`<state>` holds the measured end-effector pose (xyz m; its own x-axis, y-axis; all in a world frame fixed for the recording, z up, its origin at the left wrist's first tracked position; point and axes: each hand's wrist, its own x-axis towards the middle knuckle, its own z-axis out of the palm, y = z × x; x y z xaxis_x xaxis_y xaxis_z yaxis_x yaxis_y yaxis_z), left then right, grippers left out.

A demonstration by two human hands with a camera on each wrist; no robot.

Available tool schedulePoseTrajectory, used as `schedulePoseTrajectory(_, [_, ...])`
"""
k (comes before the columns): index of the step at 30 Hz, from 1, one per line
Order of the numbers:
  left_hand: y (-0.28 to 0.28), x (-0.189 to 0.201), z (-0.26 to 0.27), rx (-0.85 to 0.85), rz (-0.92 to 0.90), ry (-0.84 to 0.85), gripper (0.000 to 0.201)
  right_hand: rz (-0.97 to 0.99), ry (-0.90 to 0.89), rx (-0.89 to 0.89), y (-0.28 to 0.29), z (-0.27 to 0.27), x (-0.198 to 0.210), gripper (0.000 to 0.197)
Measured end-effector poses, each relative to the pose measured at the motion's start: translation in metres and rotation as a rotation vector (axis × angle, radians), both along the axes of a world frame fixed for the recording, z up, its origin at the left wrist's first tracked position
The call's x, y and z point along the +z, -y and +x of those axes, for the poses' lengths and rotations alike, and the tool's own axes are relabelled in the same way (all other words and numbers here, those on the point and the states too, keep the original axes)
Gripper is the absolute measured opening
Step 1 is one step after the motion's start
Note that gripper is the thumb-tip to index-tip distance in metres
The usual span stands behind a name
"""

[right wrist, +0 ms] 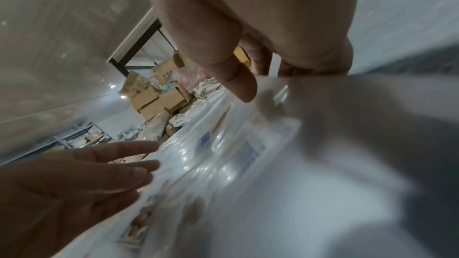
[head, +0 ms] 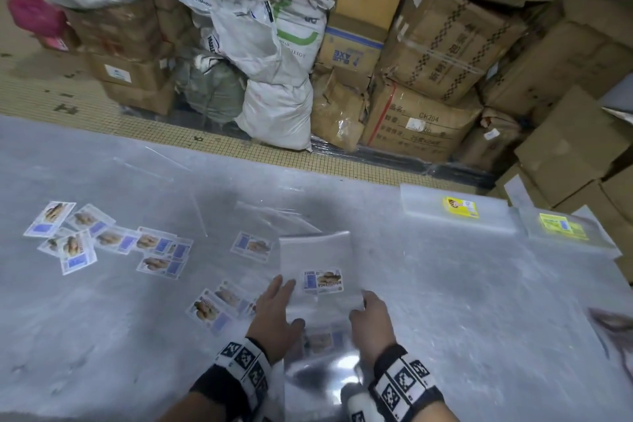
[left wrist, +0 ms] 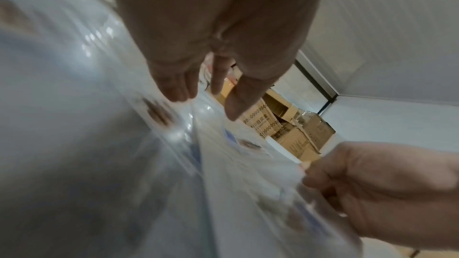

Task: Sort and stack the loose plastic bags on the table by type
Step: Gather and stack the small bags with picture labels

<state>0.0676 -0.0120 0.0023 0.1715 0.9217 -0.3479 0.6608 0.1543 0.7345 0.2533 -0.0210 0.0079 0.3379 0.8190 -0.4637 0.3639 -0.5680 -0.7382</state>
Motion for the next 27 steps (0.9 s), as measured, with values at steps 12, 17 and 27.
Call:
schedulePoseTrajectory(12, [-0.022,0.008,-0.055,-0.025,-0.04,-0.418,0.086,-0.015,-0.113,-0.147,0.006,-0.02,0.034,0.035])
schedulePoseTrajectory(17, [-0.013,0.01,-0.04,0.014,-0.012,-0.356,0.073,-0.028,-0.146,-0.19,0.003,-0.022,0.039,0.032])
schedulePoseTrajectory(27, [-0.011,0.011,-0.034,0.064,0.019,-0.406,0.073,-0.004,-0.142,-0.2,0.005,-0.027,0.035,0.029])
